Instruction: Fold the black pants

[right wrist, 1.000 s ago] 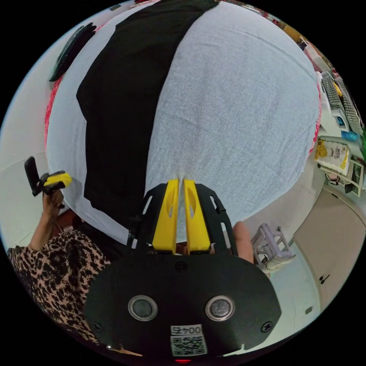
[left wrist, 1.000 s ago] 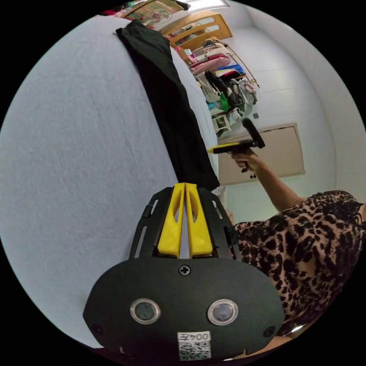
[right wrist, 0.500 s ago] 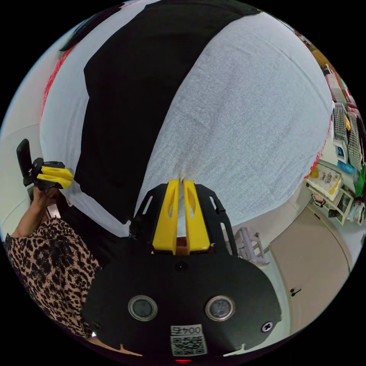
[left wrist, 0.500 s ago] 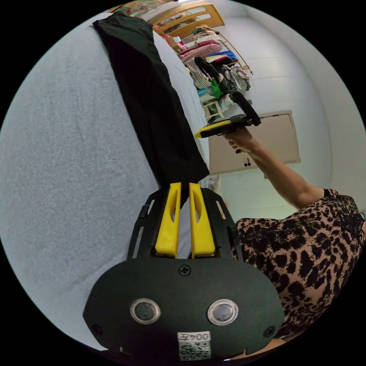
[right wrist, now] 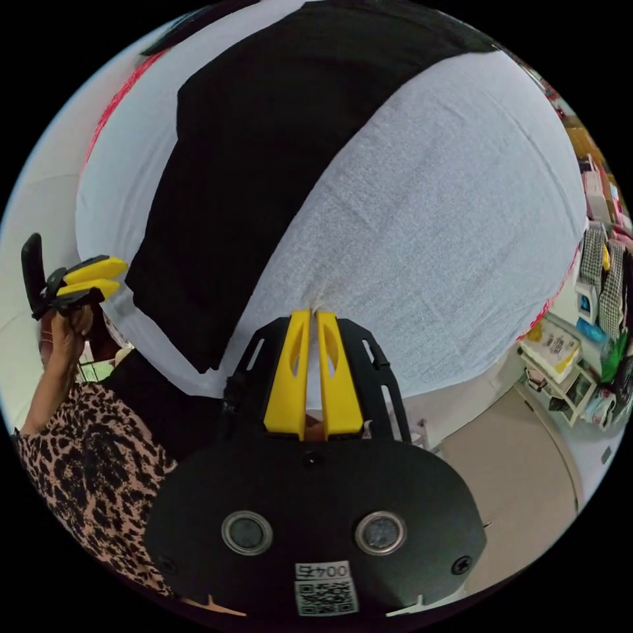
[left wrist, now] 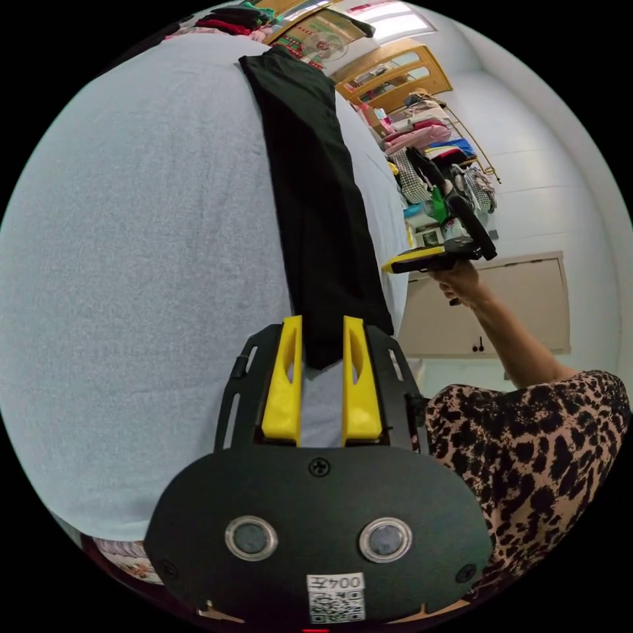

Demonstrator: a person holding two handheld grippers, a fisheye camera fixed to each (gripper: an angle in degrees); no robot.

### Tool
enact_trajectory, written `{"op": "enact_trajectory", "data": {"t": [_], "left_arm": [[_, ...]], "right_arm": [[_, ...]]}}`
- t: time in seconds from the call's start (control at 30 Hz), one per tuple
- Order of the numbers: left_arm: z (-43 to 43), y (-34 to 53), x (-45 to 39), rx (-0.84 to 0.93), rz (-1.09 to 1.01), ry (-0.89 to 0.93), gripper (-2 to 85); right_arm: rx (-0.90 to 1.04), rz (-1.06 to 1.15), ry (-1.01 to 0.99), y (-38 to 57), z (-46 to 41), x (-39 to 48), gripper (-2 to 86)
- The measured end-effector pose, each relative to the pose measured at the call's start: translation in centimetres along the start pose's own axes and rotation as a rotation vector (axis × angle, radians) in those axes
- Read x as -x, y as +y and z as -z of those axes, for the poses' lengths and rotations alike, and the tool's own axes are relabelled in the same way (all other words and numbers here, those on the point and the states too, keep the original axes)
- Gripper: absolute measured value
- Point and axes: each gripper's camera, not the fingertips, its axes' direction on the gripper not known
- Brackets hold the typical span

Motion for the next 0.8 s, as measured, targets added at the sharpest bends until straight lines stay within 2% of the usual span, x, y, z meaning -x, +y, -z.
{"op": "enact_trajectory", "data": {"t": [0.17, 0.3, 0.57, 0.67, 0.8], "left_arm": [[-2.7, 3.1, -1.6, 0.001, 0.024, -0.091, 2.1], [-2.7, 6.6, -4.2, -0.064, 0.035, -0.115, 0.7], [-8.5, 14.0, -2.5, -0.051, 0.168, -0.051, 0.2], [-8.0, 16.2, -2.1, -0.121, 0.212, -0.055, 0.2], [-6.3, 17.6, -5.8, -0.219, 0.062, -0.146, 0.4]], "right_arm": [[0.005, 0.048, -0.018, 0.0, -0.8, 0.0, 0.9], [-0.030, 0.055, -0.082, 0.5, -1.5, -0.6, 0.9], [-0.059, 0.111, -0.123, 0.7, -2.7, -0.7, 0.9], [-0.050, 0.120, -0.103, 0.4, -3.2, -0.2, 0.8], [-0.021, 0.132, -0.094, -0.2, -3.7, 0.4, 0.6]]}}
